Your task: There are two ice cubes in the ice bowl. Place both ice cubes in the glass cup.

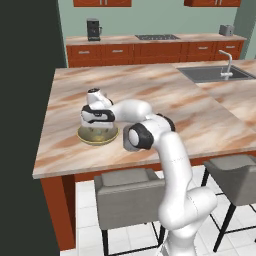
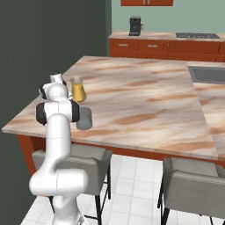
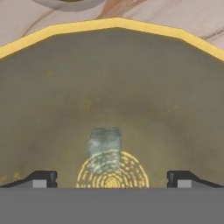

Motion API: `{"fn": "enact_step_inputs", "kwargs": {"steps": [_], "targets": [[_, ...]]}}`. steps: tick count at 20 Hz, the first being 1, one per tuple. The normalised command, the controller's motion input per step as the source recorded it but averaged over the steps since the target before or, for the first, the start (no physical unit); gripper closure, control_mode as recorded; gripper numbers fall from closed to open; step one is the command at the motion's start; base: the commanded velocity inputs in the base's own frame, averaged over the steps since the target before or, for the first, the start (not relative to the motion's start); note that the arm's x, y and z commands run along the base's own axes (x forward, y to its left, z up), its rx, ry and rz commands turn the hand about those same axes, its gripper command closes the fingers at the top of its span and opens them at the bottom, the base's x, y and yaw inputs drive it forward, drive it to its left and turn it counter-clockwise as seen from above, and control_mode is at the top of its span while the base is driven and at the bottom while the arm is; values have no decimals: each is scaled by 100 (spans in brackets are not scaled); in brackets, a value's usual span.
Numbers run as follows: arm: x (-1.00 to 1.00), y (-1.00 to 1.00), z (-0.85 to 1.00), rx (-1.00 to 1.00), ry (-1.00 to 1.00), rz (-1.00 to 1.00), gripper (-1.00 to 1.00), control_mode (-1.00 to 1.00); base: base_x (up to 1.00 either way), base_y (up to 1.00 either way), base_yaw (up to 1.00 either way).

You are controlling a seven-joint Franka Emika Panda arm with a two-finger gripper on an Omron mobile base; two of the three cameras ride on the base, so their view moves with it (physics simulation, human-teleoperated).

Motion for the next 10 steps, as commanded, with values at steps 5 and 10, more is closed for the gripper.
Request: {"fn": "enact_step_inputs", "kwargs": {"steps": [5,10], "targets": [[17,0,-28,0,0,0,-100,-100,0,0,0],[32,2,-21,0,0,0,-100,-100,0,0,0]]}}
